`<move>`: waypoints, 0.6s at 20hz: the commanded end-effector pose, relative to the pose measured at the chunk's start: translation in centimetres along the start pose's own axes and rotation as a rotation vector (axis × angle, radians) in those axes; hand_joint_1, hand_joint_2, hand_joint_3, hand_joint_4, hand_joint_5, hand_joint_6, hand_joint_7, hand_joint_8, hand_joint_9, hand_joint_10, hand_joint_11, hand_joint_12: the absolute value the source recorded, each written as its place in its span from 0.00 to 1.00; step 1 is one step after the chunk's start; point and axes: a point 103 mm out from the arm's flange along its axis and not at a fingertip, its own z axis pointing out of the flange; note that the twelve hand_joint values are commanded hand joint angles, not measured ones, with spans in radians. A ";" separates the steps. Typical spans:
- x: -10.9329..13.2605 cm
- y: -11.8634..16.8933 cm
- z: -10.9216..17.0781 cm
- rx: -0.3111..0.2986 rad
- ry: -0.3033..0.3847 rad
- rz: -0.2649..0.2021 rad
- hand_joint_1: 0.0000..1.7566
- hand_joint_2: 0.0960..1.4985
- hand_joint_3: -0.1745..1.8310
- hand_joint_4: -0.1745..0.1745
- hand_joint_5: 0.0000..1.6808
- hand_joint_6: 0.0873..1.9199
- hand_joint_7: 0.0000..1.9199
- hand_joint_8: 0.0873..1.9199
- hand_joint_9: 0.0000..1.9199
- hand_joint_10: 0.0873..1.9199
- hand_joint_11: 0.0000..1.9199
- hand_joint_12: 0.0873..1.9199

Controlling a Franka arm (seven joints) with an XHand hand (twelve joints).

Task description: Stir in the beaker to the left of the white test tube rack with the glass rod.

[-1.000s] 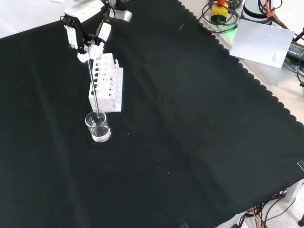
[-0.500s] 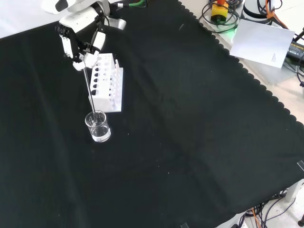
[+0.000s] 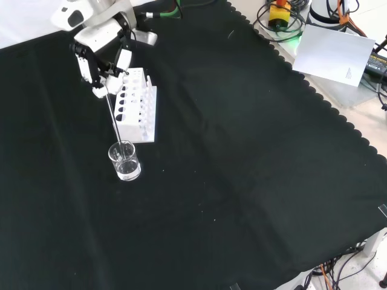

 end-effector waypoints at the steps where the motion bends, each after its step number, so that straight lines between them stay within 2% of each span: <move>1: -0.5 0.2 1.1 0.026 0.002 0.005 0.70 0.67 0.00 0.00 0.86 0.06 0.82 0.45 1.00 0.19 0.95 0.37; 7: -0.2 -0.1 1.3 0.037 -0.016 0.007 0.70 0.67 0.00 0.00 0.86 0.06 0.82 0.45 1.00 0.19 0.95 0.37; 12: 1.7 -0.3 1.4 0.037 -0.027 -0.010 0.70 0.67 0.00 0.00 0.86 0.06 0.82 0.45 1.00 0.19 0.95 0.37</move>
